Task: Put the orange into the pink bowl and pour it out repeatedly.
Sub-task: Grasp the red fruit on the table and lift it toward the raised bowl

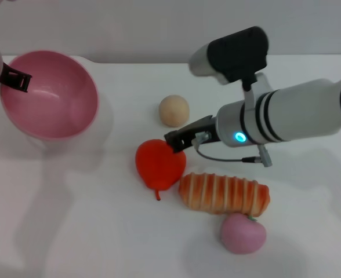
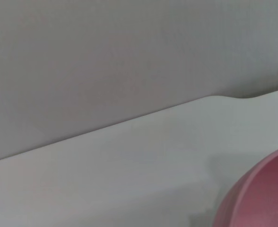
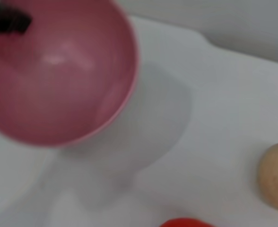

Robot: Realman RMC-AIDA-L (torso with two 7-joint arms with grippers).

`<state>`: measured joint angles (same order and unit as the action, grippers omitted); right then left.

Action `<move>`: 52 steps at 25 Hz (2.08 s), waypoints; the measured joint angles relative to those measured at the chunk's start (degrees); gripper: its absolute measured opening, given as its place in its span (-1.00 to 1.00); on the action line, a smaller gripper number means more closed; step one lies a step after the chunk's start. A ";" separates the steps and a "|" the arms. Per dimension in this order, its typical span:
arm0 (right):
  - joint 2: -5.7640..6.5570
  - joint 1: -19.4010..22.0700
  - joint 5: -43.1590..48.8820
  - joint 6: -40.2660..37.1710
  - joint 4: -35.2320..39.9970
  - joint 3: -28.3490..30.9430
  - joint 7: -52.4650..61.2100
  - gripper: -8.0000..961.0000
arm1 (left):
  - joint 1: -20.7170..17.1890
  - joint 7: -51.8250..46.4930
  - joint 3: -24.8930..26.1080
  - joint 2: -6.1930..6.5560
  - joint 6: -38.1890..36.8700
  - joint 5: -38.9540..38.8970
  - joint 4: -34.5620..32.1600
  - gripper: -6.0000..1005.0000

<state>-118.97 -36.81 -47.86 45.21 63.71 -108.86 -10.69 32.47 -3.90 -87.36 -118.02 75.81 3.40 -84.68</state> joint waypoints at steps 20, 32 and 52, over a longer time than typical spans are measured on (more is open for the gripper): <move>-0.22 0.04 -0.92 0.10 0.28 0.31 -1.79 0.26 | 0.32 0.47 -0.43 -0.05 0.25 -0.07 0.33 -0.91; -0.38 -1.25 -2.89 -0.33 -2.85 -2.80 -1.57 0.55 | 0.44 0.48 -1.73 -0.10 0.36 -0.06 0.28 -0.91; -0.12 -2.24 -3.55 0.80 -3.80 -3.05 -1.58 -0.16 | 0.36 0.88 -1.84 -0.01 1.02 -0.06 0.36 -0.91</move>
<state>-119.09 -39.05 -51.41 46.01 59.91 -111.91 -12.27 32.84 -3.02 -89.20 -118.03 76.83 3.34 -84.33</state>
